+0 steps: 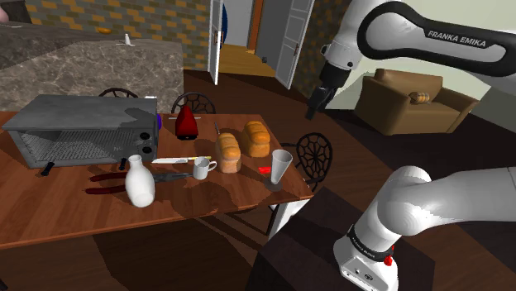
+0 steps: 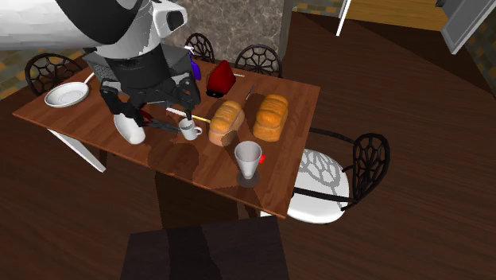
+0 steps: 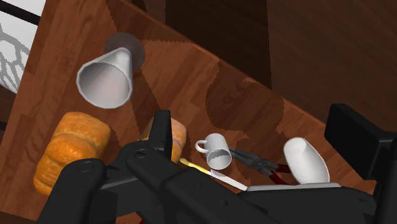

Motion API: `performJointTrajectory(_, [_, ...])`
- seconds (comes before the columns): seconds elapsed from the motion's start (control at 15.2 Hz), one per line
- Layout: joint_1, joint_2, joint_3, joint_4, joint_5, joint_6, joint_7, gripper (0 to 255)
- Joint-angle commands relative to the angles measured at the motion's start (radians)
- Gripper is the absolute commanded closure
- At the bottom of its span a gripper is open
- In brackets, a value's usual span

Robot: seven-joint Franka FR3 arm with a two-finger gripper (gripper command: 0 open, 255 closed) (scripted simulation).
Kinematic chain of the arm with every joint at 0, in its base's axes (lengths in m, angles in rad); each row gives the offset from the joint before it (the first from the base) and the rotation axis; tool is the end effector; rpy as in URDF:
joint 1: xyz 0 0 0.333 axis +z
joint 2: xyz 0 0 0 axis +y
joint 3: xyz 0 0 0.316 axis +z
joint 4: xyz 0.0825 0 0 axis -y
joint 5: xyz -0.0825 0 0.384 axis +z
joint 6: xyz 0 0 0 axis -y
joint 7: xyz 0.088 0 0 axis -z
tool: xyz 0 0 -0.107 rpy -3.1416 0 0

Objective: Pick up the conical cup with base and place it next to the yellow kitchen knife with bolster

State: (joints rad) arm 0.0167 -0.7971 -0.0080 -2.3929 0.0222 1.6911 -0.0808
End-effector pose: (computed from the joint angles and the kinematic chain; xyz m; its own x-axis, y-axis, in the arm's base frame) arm 0.3153 0.0042 0.5876 0.9913 0.0885 0.0970 0.0909 -0.9957 -0.0201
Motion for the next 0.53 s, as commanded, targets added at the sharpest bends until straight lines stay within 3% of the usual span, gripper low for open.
performJointTrajectory(0.0, [0.000, 0.000, 0.000, 0.000, 0.000, 0.000, 0.000, 0])
performJointTrajectory(0.46, [-0.022, 0.099, -0.040, -0.145, -0.047, 0.246, -0.058, 0])
